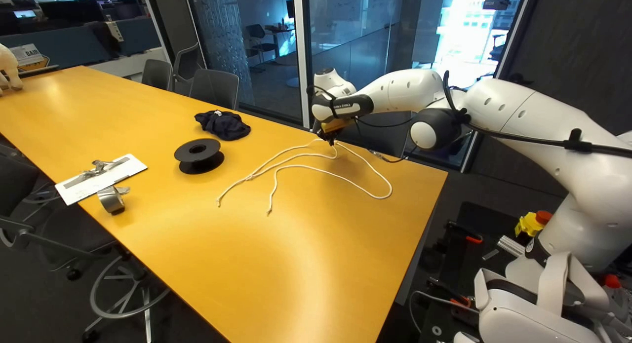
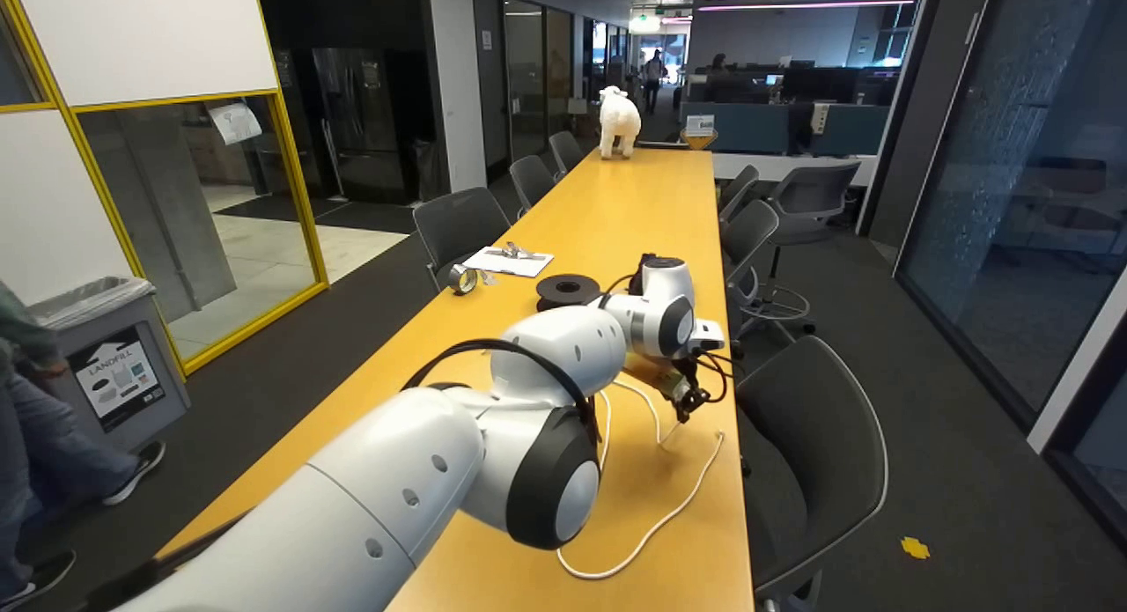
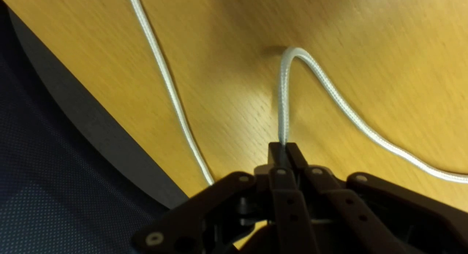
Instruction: Separate the two white ropes
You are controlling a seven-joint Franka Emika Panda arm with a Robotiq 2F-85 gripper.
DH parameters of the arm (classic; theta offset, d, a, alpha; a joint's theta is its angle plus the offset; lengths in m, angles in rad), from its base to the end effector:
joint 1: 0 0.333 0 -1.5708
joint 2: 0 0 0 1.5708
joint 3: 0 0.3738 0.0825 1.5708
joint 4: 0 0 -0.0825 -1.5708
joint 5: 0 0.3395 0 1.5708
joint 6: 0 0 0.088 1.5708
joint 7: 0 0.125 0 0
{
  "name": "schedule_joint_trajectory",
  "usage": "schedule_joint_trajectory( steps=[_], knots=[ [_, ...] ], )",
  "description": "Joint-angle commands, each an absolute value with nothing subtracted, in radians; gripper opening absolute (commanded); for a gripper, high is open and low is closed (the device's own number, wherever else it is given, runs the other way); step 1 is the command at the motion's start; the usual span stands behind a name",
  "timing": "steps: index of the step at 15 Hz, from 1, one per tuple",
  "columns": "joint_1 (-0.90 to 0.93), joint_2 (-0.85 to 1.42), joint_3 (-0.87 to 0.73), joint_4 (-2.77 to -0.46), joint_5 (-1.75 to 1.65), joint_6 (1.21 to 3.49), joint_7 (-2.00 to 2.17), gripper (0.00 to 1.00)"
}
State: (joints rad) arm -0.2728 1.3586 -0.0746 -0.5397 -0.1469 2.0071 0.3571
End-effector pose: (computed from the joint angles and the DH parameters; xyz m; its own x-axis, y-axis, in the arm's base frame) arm 0.7916 -0.2577 0.1877 0.8286 -0.5343 0.1673 -0.5576 -0.8141 0.1621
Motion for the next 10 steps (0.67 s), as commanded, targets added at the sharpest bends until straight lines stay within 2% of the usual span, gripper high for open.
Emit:
schedule_joint_trajectory(
  steps=[1,10],
  knots=[
    [-0.277,1.379,-0.087,-0.505,-0.151,1.961,0.364,0.01],
    [-0.289,1.396,-0.089,-0.5,-0.148,1.908,0.363,0.01]
  ],
)
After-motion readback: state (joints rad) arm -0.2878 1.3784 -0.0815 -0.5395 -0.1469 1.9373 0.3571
